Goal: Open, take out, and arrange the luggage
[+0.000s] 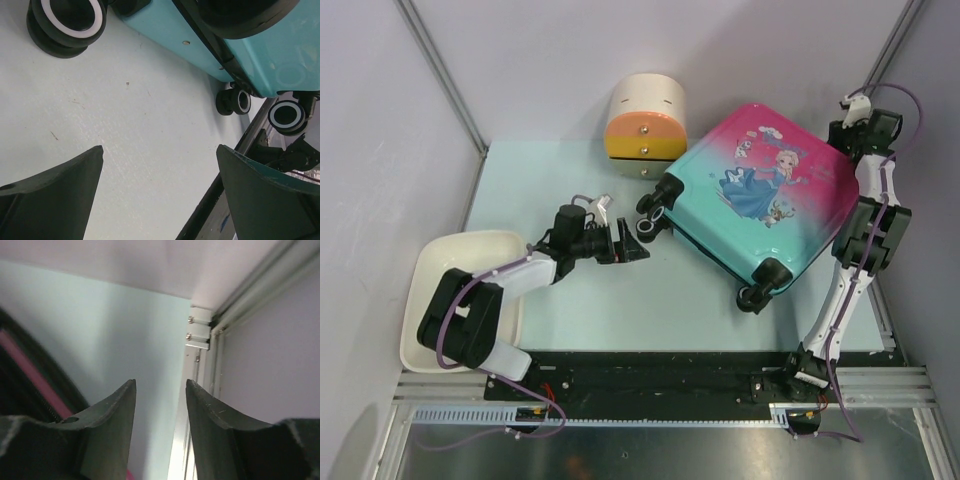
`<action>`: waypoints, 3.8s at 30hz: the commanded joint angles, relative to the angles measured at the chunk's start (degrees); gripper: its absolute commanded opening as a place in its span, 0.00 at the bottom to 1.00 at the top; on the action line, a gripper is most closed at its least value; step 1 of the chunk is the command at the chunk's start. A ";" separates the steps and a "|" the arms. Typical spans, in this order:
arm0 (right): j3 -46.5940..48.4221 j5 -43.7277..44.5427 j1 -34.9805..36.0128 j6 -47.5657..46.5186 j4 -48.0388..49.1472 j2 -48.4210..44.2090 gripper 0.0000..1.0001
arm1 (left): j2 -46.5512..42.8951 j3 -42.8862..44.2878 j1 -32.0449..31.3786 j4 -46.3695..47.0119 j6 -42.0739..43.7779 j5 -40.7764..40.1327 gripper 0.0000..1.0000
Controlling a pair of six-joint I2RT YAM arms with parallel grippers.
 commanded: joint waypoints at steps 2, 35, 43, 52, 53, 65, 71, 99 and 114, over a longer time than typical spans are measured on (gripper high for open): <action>-0.97 -16.49 -1.04 -17.75 -19.94 2.58 0.44 | -0.35 1.08 -0.07 1.54 0.52 -0.97 1.00; -43.07 -15.89 -17.40 -18.82 -32.19 -62.10 0.96 | 25.28 34.29 -12.98 11.03 -4.41 -3.35 0.97; -41.31 -27.30 -18.09 -36.89 -51.84 -71.76 0.98 | 34.10 46.69 -13.95 11.39 -4.76 -3.96 0.96; -44.20 -27.85 -9.06 -59.43 -75.52 -81.96 0.99 | 18.85 43.55 -7.81 5.78 4.73 1.31 1.00; -45.34 -26.80 -7.22 -59.52 -75.52 -83.27 0.99 | 16.72 40.40 -7.45 2.89 7.69 1.66 1.00; -64.23 -9.94 9.33 -56.53 -72.74 -99.44 1.00 | -11.77 12.52 -11.76 -8.03 18.80 0.78 1.00; -73.11 -0.27 10.02 -46.55 -53.51 -101.05 0.99 | -15.38 7.15 -12.81 -8.65 17.22 1.93 1.00; -68.82 -1.73 10.20 -35.98 -40.61 -89.00 0.95 | 9.04 25.86 -15.97 -5.66 69.93 6.05 1.00; -65.12 -10.79 17.76 -25.42 -53.19 -92.51 0.96 | 21.25 33.50 -19.05 -7.86 65.83 8.26 1.00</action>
